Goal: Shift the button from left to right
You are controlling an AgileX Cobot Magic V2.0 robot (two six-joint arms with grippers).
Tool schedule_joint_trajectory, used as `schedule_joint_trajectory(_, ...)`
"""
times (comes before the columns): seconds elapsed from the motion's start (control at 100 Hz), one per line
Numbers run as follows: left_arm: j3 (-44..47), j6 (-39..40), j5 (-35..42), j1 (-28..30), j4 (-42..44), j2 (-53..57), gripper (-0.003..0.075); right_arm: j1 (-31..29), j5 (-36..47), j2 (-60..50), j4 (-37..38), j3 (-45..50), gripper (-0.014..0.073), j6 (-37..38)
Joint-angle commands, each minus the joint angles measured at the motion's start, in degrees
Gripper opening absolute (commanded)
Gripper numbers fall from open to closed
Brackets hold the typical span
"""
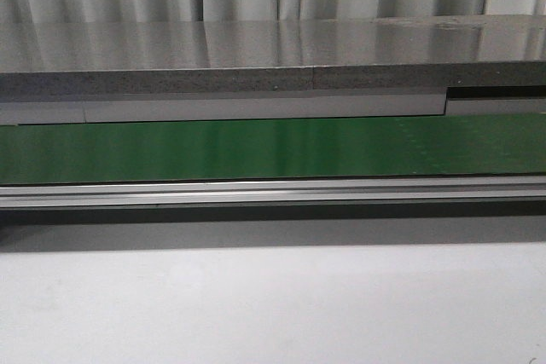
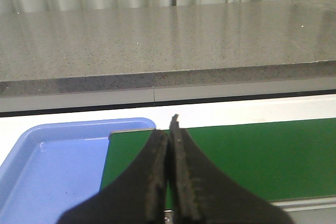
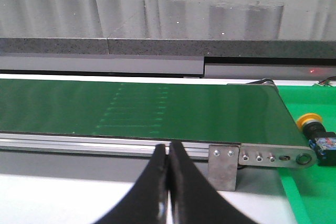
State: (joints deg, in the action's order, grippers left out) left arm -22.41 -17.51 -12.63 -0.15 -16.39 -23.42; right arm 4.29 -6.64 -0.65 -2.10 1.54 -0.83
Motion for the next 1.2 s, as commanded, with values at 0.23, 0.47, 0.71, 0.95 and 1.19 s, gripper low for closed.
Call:
schedule_joint_trajectory(0.23,-1.6,0.2,4.2,-0.4,-0.6,-0.2,-0.002,-0.1,4.5,-1.2,0.4,-0.9,-0.0068,0.0)
schedule_joint_trajectory(0.47,-1.6,0.2,4.2,-0.4,-0.6,-0.2,-0.002,-0.1,4.5,-1.2,0.4,-0.9,-0.0068,0.0)
schedule_joint_trajectory(0.71,-1.6,0.2,4.2,-0.4,-0.6,-0.2,-0.002,-0.1,4.5,-1.2,0.4,-0.9,-0.0068,0.0)
schedule_joint_trajectory(0.95,-1.3,0.2,4.2,-0.4,-0.6,-0.2,-0.002,-0.1,4.5,-1.2,0.4,-0.9,-0.0068,0.0)
schedule_joint_trajectory(1.19,1.6,3.0,9.0,-0.4,4.3,0.8,-0.002,-0.1,4.5,-1.2,0.4,-0.9,-0.0068,0.0)
